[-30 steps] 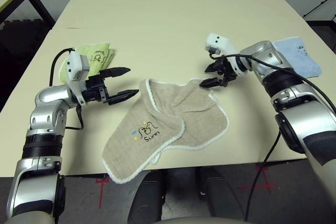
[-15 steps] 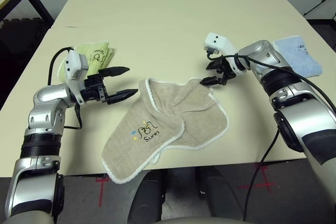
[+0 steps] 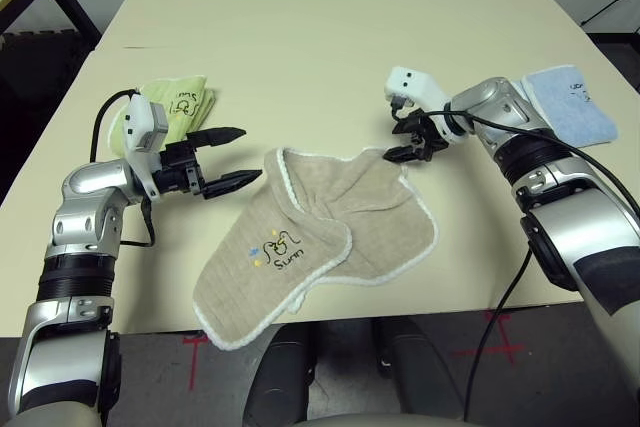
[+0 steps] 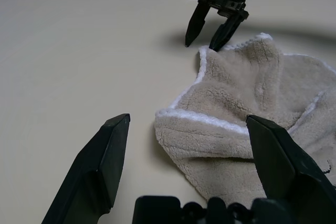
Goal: Fold the towel and set it aside.
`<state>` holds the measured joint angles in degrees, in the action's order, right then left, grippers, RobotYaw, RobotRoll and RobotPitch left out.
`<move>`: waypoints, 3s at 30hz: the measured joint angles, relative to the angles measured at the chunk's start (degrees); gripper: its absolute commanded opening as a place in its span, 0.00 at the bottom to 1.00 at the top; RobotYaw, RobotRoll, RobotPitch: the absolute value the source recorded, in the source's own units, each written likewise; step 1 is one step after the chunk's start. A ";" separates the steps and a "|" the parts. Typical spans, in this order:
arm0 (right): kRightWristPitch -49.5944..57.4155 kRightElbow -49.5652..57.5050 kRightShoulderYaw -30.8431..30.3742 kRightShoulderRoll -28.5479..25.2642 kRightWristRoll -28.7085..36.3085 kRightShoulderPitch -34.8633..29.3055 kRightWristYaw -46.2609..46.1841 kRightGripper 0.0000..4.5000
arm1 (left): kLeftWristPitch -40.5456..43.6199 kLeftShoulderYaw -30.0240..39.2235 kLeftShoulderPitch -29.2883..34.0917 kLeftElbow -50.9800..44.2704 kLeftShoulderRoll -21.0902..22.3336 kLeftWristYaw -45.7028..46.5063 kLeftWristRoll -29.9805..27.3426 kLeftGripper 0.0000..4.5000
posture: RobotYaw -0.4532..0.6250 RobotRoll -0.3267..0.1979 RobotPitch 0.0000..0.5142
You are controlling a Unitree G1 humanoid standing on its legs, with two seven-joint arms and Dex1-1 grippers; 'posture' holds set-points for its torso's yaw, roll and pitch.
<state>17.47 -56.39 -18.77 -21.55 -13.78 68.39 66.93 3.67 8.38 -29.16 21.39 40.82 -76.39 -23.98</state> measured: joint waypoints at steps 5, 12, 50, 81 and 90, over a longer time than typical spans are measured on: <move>-1.00 0.00 -0.44 -0.03 -0.48 0.02 -0.04 0.03 | 0.02 0.00 -0.01 0.00 0.30 0.00 0.00 1.00 | 0.46 0.62 0.42; -1.04 0.02 -0.42 -0.09 -0.45 0.02 0.24 0.01 | 0.02 0.00 -0.15 0.01 0.55 -0.13 0.00 1.00 | 0.46 0.62 0.41; -45.42 -10.09 17.52 -0.92 11.77 11.27 -22.00 0.01 | 3.85 0.07 -1.68 1.72 -1.28 4.79 0.05 1.00 | 0.45 0.62 0.31; -53.53 -14.68 18.20 0.60 7.23 27.16 -36.91 0.01 | 6.48 0.65 -8.33 1.75 -10.59 14.53 -0.82 1.00 | 0.46 0.62 0.30; -50.96 -14.80 17.31 2.13 6.21 27.39 -36.96 0.01 | 12.95 1.21 -12.08 -3.09 -12.04 19.85 -3.20 1.00 | 0.50 0.62 0.30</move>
<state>-33.48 -71.20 -1.46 -19.42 -7.58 95.78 29.97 16.63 9.59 -41.25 18.29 28.78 -56.55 -27.18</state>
